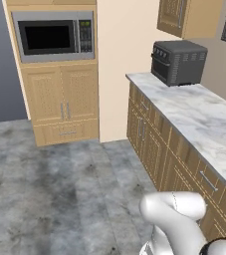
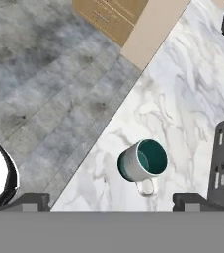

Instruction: Clear the mugs and bowl far away from the sink.

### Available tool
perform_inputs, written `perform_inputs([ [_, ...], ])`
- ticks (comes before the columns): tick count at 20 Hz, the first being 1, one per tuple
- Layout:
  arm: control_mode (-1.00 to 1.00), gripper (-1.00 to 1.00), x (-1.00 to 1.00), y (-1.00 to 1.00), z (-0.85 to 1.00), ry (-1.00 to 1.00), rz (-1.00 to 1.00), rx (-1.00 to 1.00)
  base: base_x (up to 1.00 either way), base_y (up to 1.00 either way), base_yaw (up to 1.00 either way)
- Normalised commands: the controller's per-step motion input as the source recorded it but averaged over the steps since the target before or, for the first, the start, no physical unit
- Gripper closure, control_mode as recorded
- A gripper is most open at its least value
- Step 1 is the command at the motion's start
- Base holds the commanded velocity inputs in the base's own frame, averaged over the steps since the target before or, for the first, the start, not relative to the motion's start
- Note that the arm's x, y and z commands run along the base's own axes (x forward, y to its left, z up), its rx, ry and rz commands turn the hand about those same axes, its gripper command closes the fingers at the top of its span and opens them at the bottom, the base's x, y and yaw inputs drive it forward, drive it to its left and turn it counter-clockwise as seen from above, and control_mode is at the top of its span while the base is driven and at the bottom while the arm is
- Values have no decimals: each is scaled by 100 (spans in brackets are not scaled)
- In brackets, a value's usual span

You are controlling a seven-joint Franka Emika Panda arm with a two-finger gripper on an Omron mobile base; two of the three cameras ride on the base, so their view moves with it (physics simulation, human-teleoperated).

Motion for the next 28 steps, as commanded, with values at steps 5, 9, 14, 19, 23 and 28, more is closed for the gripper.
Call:
perform_inputs([
  [5,-100,-100,0,84,54,-10,11,-14,0,0,0],
  [9,-100,-100,7,17,4,0,1,-4,0,0,0],
  [14,-100,-100,25,0,0,8,0,0,0,0,0],
  [19,100,-100,7,0,0,0,0,0,1,0,0],
  [23,100,-100,0,0,0,0,0,0,-31,7,1],
  [28,100,-100,0,0,0,0,0,0,-49,36,10],
])
